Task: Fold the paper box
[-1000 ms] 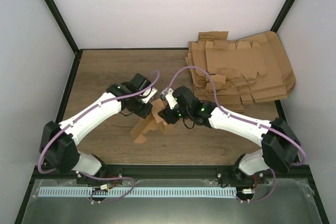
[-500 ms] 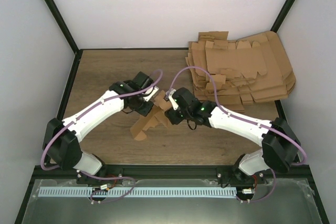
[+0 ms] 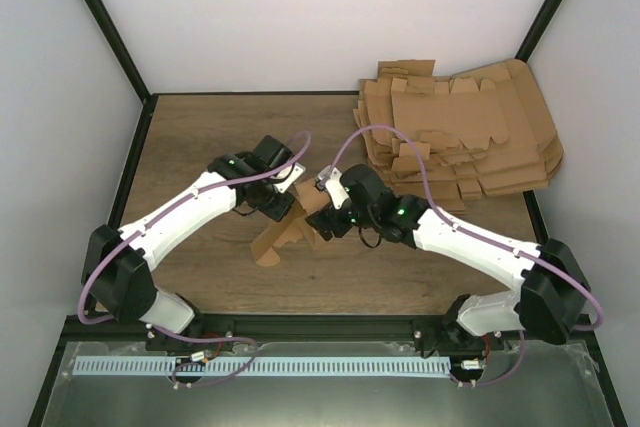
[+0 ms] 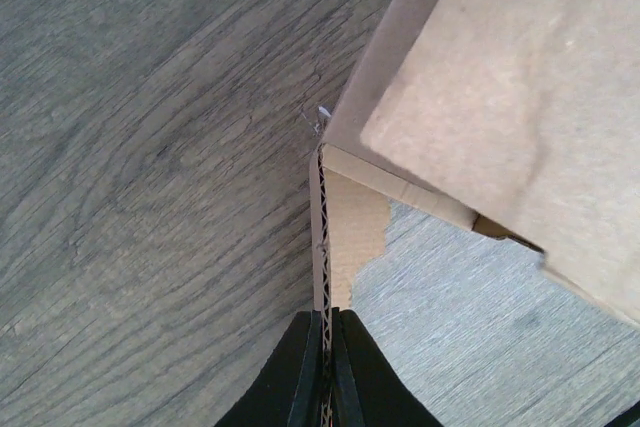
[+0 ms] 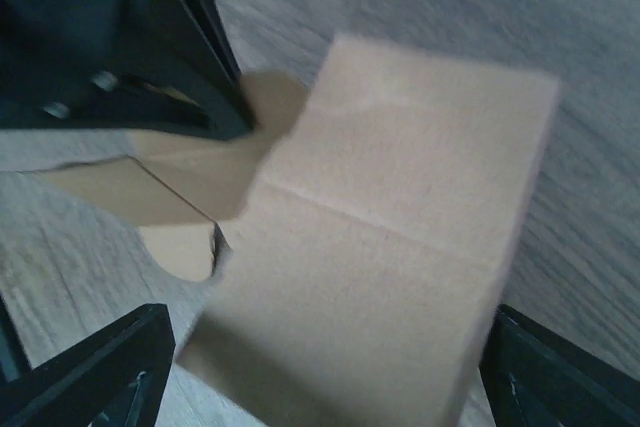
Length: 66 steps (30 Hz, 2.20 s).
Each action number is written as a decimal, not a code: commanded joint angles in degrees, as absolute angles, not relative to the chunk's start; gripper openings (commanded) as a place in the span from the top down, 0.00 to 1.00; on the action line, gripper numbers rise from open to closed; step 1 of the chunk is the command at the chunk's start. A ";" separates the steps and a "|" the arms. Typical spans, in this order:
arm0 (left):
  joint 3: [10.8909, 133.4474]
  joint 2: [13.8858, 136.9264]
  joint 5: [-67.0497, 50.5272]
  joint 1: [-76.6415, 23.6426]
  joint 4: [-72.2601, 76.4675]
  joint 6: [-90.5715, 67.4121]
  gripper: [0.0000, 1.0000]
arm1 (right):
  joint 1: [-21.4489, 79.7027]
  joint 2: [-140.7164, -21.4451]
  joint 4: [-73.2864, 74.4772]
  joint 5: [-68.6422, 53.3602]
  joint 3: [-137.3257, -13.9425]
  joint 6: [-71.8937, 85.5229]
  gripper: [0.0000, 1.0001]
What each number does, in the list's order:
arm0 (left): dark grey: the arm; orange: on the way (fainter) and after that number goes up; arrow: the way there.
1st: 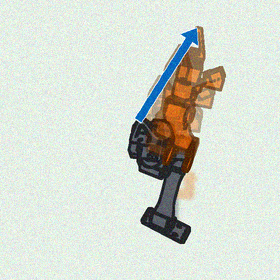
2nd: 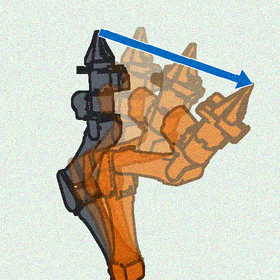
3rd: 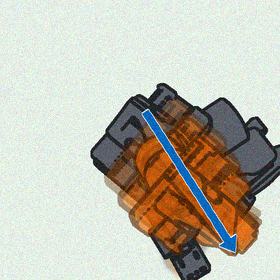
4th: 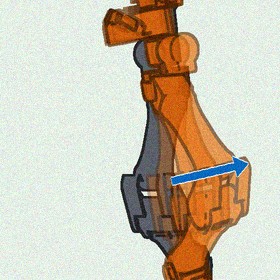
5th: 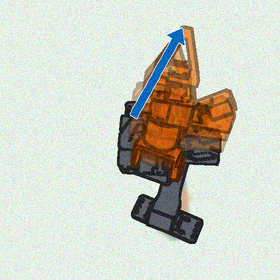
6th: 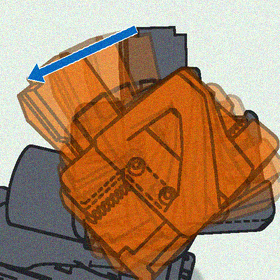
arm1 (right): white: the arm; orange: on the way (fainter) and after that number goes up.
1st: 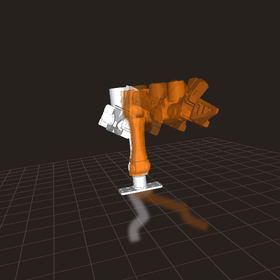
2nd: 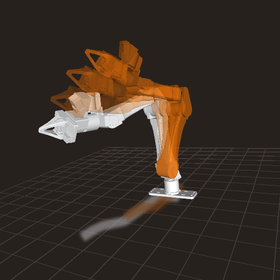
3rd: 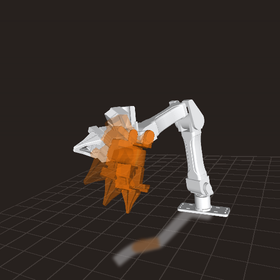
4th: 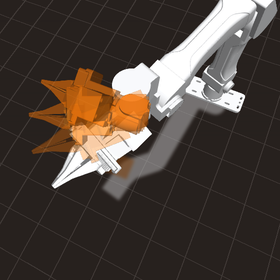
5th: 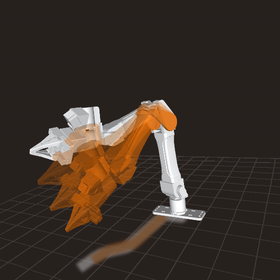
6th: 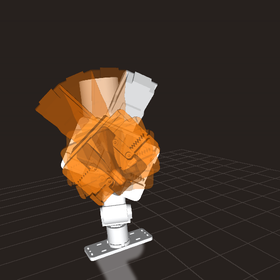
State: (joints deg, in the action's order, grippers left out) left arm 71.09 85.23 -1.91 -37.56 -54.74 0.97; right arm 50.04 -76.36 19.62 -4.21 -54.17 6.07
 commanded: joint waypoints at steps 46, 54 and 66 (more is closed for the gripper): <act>72.69 87.18 0.48 -40.61 -54.50 1.08 0.96 | 47.27 -83.06 25.52 -10.07 -59.40 9.32 0.65; 73.81 88.11 8.04 -40.65 -55.46 1.73 0.96 | 47.28 -82.94 27.64 -6.35 -59.93 9.78 0.65; 74.01 88.56 6.42 -40.71 -54.32 3.32 0.93 | 47.28 -82.62 28.53 -2.29 -60.26 9.74 0.64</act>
State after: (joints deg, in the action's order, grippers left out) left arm 72.66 88.40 5.32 -40.69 -55.05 2.26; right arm 47.03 -81.47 22.48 -7.14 -59.57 9.96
